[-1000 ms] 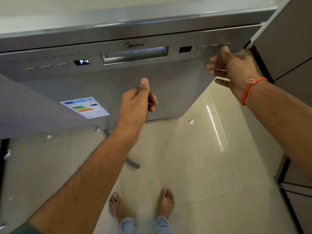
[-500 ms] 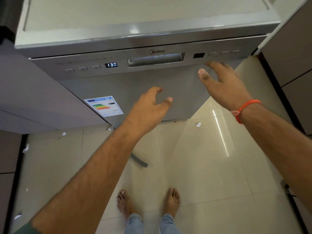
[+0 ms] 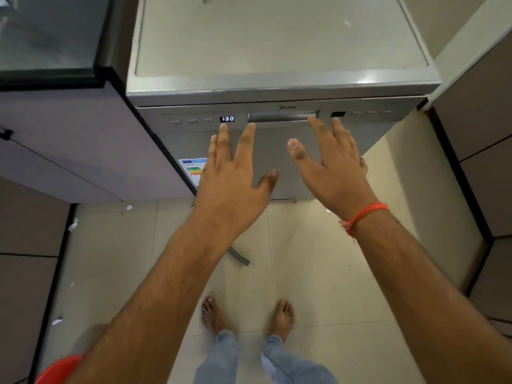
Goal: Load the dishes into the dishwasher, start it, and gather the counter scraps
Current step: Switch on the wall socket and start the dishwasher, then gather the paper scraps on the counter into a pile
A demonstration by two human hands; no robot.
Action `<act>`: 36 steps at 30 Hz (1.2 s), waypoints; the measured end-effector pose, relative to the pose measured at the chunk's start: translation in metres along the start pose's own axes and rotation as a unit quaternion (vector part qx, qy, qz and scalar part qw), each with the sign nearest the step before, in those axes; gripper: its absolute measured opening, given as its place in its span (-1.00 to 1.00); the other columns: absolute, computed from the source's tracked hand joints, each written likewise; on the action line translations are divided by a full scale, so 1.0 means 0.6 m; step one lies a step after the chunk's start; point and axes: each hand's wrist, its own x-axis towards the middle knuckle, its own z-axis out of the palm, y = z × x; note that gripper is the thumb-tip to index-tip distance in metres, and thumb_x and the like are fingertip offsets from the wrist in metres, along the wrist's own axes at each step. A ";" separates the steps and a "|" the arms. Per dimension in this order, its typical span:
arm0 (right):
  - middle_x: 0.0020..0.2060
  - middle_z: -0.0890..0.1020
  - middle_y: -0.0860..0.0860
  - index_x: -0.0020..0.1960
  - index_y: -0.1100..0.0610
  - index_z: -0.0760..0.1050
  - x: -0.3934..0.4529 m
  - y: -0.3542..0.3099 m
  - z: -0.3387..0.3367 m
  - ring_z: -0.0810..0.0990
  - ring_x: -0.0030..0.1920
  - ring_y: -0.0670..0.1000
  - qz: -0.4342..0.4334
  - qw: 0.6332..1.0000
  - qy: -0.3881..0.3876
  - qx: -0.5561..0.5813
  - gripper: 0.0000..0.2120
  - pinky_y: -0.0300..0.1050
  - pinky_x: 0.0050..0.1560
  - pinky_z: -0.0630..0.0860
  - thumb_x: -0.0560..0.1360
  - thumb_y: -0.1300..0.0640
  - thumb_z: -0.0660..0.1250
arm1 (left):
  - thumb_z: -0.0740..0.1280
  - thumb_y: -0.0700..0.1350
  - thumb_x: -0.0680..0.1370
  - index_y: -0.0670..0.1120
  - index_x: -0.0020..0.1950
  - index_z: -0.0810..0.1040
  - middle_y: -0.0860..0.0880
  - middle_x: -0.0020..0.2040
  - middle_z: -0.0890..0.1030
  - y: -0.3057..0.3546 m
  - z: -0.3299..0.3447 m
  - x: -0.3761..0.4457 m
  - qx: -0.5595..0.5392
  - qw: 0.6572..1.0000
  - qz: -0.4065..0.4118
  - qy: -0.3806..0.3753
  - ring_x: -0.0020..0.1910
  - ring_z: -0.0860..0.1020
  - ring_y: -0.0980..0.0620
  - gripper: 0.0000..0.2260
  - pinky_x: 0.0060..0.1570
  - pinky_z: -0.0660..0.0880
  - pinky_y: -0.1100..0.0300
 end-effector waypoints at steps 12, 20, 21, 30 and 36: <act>0.64 -0.08 -0.01 0.62 -0.18 0.00 -0.109 -0.145 -0.067 -0.16 0.62 0.09 -0.037 0.997 -0.033 0.056 -0.32 0.33 0.54 -0.11 0.58 -0.33 0.14 | 0.29 0.17 0.61 0.18 0.64 -0.16 -0.04 0.65 -0.28 0.028 -0.122 -0.148 -0.041 0.996 -0.056 0.059 0.62 -0.26 -0.07 -0.22 0.55 -0.09 -0.06; 0.64 -0.03 -0.01 0.62 -0.14 0.02 -0.162 -0.205 -0.110 -0.10 0.62 0.07 -0.076 0.993 -0.045 0.073 -0.29 0.33 0.55 -0.06 0.58 -0.32 0.18 | 0.36 0.13 0.59 0.14 0.65 -0.14 -0.08 0.66 -0.21 0.048 -0.224 -0.186 -0.053 0.988 -0.079 0.124 0.63 -0.20 -0.11 -0.18 0.55 -0.03 -0.13; 0.64 -0.02 -0.02 0.62 -0.14 0.03 -0.168 -0.213 -0.115 -0.09 0.62 0.07 -0.083 0.993 -0.047 0.070 -0.29 0.33 0.55 -0.06 0.58 -0.32 0.18 | 0.37 0.13 0.59 0.14 0.65 -0.15 -0.08 0.66 -0.21 0.050 -0.237 -0.190 -0.054 0.987 -0.080 0.128 0.63 -0.19 -0.11 -0.17 0.54 -0.03 -0.14; 0.61 0.14 0.02 0.60 -0.09 0.10 -0.177 -0.307 -0.111 0.07 0.61 0.10 -0.166 0.982 -0.033 0.081 -0.18 0.36 0.51 0.11 0.47 -0.43 0.18 | 0.41 0.13 0.55 0.15 0.64 -0.19 -0.14 0.65 -0.21 -0.004 -0.335 -0.227 -0.022 0.981 -0.103 0.165 0.63 -0.11 -0.19 -0.10 0.55 0.04 -0.23; 0.59 0.20 -0.01 0.59 -0.11 0.13 -0.182 -0.411 -0.063 0.14 0.59 0.04 -0.200 0.975 -0.032 0.090 -0.02 0.30 0.50 0.19 0.27 -0.54 0.05 | 0.40 0.21 0.53 0.16 0.62 -0.28 -0.16 0.63 -0.27 -0.093 -0.410 -0.240 -0.006 0.979 -0.157 0.130 0.63 -0.07 -0.22 -0.04 0.56 0.06 -0.19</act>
